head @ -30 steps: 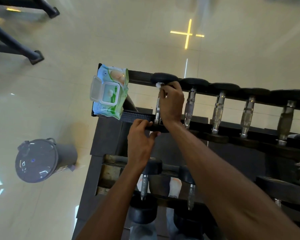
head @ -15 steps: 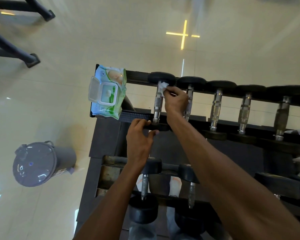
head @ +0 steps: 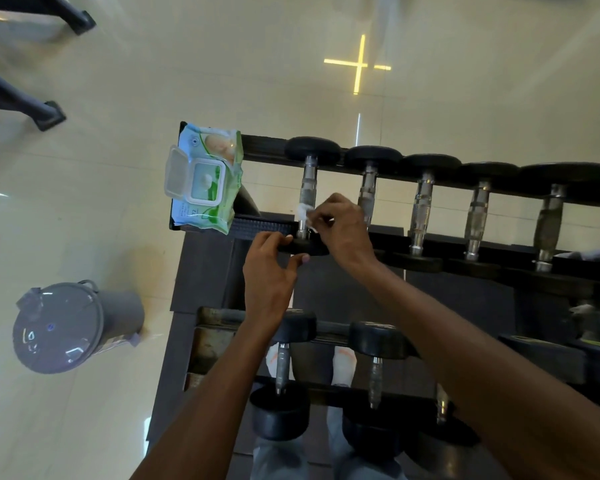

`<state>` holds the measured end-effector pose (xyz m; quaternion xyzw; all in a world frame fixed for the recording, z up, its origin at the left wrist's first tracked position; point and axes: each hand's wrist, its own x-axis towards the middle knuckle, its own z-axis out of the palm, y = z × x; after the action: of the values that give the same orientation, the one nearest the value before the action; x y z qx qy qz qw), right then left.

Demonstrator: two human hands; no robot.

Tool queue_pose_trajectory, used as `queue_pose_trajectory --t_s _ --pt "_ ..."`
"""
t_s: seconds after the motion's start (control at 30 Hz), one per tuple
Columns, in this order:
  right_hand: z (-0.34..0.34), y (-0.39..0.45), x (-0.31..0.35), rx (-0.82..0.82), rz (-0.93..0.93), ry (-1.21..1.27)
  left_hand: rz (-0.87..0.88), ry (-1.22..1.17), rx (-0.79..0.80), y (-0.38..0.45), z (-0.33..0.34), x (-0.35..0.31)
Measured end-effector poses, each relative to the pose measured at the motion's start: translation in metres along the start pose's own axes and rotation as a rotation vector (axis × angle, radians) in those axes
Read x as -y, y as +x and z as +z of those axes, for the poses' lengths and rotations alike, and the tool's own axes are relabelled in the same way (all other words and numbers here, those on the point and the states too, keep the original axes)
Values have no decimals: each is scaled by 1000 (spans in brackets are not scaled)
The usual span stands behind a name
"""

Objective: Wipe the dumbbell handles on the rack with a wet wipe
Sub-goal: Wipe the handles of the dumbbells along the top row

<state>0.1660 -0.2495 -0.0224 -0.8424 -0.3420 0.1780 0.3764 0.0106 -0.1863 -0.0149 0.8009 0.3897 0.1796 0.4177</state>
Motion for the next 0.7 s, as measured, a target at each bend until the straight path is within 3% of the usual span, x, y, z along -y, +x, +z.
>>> queue_pose_trajectory --t_s 0.13,0.27,0.33,0.47,0.6,0.7 --pt "-19 7 7 365 -286 -272 0 16 11 -1 1 0" --pt "-16 18 27 569 -469 -423 -18 16 20 -1 1 -1" --pt "-16 16 23 536 -459 -392 -17 29 26 0 0 1" --pt "-17 -1 2 271 -246 -238 2 40 25 0 0 2" --pt "-22 9 10 293 -175 -314 -15 36 27 1 -2 -2" --pt "-40 18 11 183 -55 -245 9 82 28 -4 -3 -6"
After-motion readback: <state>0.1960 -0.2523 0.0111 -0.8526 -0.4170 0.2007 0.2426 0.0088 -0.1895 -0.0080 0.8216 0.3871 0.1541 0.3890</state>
